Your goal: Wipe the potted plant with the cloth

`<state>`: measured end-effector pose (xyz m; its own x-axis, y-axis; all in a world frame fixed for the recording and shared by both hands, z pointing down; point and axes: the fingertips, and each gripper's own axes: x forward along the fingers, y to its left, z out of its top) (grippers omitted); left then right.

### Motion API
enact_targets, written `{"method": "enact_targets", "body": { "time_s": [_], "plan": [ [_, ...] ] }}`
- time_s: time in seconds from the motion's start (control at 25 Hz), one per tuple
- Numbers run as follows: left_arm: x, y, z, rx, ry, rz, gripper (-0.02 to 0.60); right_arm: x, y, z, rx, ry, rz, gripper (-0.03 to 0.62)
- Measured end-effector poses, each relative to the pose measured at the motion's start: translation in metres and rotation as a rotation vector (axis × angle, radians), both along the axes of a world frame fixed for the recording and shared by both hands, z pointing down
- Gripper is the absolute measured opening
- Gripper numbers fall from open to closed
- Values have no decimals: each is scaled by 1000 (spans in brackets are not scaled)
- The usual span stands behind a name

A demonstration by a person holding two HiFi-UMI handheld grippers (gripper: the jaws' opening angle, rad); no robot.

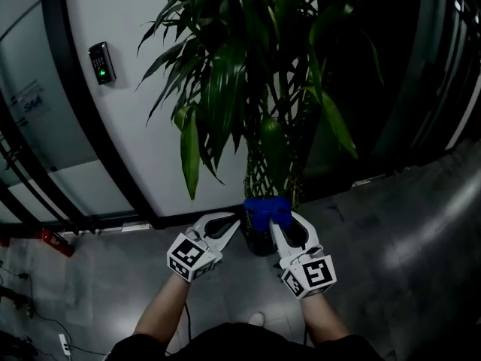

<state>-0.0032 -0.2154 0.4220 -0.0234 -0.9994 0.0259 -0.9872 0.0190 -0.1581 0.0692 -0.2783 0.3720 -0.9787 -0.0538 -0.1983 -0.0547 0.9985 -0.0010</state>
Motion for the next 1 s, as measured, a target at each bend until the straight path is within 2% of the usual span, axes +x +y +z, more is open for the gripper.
{"method": "enact_targets", "body": {
  "time_s": [0.2,0.44,0.64,0.8,1.0],
  "plan": [
    [-20,90,-1,31,42,-68,32,3,47,3,-35,-4,55,109],
    [-44,214,-1,67,106,-204,32,16,153,-1,-49,-31,77,109],
    [-29,298,19,86,165,-196,31,47,227,35,-62,23,123,109],
    [-15,354,35,53,198,-184,32,74,275,40,-89,-2,149,108],
    [-10,382,26,88,238,-206,31,100,285,44,-142,7,195,109]
  ]
}}
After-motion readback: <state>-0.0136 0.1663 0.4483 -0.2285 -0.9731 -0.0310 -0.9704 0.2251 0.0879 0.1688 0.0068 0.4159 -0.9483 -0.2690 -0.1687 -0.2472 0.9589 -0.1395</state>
